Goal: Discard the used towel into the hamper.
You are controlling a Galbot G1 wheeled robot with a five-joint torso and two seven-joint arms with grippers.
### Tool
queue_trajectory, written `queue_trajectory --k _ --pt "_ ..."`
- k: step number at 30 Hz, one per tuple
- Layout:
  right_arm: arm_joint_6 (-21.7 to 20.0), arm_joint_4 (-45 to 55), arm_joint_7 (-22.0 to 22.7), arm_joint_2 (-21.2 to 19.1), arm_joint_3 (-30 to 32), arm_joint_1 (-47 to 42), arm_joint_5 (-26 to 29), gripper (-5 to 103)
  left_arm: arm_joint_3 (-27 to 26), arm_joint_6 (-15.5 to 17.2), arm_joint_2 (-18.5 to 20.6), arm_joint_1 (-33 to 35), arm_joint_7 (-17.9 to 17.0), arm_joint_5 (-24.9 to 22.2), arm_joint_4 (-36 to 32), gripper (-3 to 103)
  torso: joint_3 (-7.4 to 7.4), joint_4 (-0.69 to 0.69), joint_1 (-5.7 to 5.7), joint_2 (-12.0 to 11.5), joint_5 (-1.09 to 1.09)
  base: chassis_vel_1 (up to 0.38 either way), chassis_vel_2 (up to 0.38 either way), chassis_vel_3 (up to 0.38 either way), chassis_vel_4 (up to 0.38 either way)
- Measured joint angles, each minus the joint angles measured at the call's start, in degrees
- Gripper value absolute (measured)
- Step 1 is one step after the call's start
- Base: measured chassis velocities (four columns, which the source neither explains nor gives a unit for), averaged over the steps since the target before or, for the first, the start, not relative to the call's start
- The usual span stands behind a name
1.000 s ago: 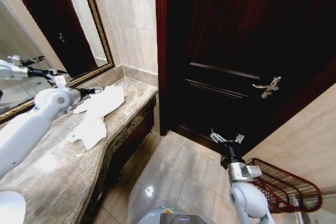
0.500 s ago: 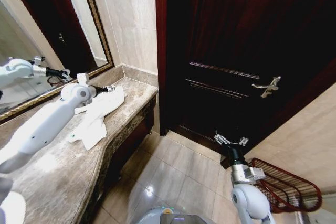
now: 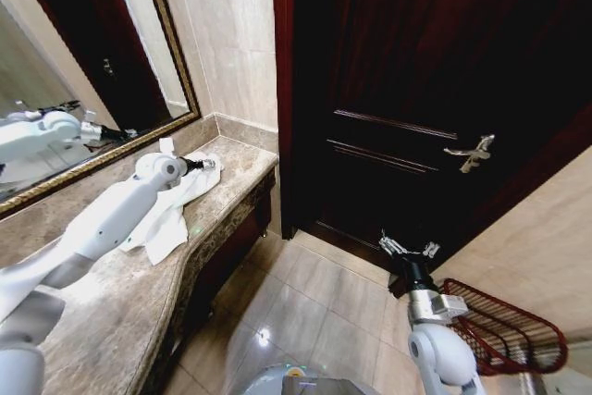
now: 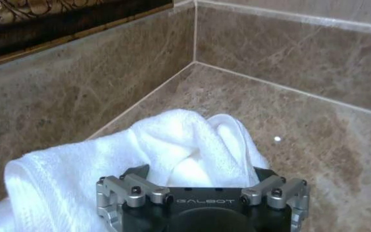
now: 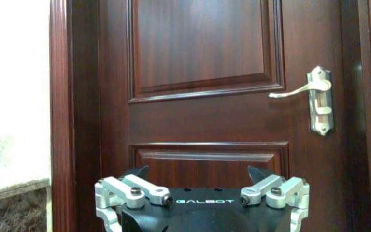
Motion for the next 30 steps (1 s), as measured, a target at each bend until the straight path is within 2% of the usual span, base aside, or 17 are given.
queue_trajectory --k 5,6,8,14,18,23,30 --pt "-0.10 0.00 0.19 -0.35 0.05 0.25 -0.01 100 -0.23 0.19 0.10 0.54 0.35 1.21 -0.10 89 0.00 0.00 -0.01 0.00 0.00 0.000 0.000 0.000 0.000" --pt "-0.10 0.00 0.19 -0.35 0.05 0.25 -0.01 100 -0.23 0.19 0.10 0.54 0.35 1.21 -0.10 89 0.00 0.00 -0.01 0.00 0.00 0.000 0.000 0.000 0.000" --pt "-0.12 0.00 0.19 -0.38 0.07 0.26 0.00 100 -0.52 0.09 0.42 0.77 0.45 1.32 -0.42 81 0.00 0.00 -0.01 0.00 0.00 0.000 0.000 0.000 0.000" --pt "-0.12 0.30 0.39 -0.21 0.10 0.07 0.01 100 -1.42 -0.12 0.85 1.60 0.72 1.33 -1.17 69 0.00 0.00 0.00 0.00 -0.02 0.000 0.000 0.000 0.000" --pt "-0.03 0.50 0.47 -0.18 0.52 -0.44 0.08 100 -1.93 -0.54 1.54 2.07 1.49 1.37 -1.58 54 0.00 0.01 -0.01 0.00 -0.02 0.000 0.000 0.000 0.000" --pt "0.04 0.68 0.47 -0.03 0.45 -0.69 0.05 100 -2.21 -0.59 1.66 2.24 1.60 1.21 -2.00 45 0.00 0.01 0.00 0.00 -0.01 0.000 0.000 0.000 0.000" --pt "0.05 1.29 0.47 0.10 0.17 -1.07 -0.37 100 -3.30 -0.71 1.64 3.12 1.56 1.04 -2.97 22 0.00 0.00 0.00 0.00 -0.01 0.000 0.000 0.000 0.000"
